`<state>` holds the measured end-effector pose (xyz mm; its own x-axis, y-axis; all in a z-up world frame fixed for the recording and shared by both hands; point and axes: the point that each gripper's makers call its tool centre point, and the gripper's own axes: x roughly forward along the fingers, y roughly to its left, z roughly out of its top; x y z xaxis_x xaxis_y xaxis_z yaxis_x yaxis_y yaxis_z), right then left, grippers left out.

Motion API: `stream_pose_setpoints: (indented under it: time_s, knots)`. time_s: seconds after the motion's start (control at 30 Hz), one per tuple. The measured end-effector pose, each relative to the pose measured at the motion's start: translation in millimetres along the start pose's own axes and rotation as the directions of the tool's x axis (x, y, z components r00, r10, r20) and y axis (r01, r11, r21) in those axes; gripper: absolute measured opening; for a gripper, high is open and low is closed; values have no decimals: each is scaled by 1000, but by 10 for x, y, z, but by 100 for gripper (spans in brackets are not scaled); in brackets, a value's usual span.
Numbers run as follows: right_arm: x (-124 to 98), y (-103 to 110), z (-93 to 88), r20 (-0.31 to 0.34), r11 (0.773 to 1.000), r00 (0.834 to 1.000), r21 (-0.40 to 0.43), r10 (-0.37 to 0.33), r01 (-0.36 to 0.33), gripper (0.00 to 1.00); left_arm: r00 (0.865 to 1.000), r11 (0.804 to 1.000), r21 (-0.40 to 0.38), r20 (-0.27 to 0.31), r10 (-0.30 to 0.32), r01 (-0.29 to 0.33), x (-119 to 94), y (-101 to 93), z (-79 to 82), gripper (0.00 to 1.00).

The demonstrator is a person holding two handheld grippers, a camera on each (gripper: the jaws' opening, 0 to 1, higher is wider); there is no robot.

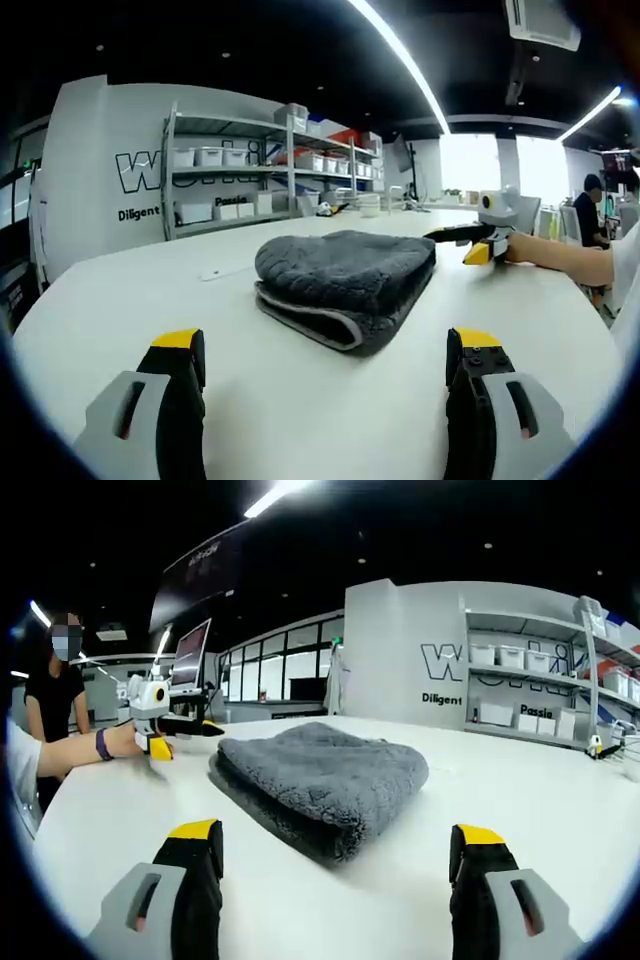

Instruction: Open the folded towel by lifting each exposed corner and separating the folded layers until the towel lies flat within the target outline without major curled edges

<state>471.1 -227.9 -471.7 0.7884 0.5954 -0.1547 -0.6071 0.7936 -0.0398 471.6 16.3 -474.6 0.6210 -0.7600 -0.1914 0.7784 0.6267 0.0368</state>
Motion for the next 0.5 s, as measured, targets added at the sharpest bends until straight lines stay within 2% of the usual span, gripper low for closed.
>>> stream_pose_setpoints:
  time_s: [0.03, 0.5]
  knots:
    - [3, 0, -5, -3, 1000, 1000, -4, 0, 0, 97, 1000, 1000, 0, -1, 1, -1, 4, -33, -5, 99]
    - [6, 1, 43, 15, 1000, 1000, -9, -1, 1, 98, 1000, 1000, 6, -15, 6, -6, -2, 88, -22, 99]
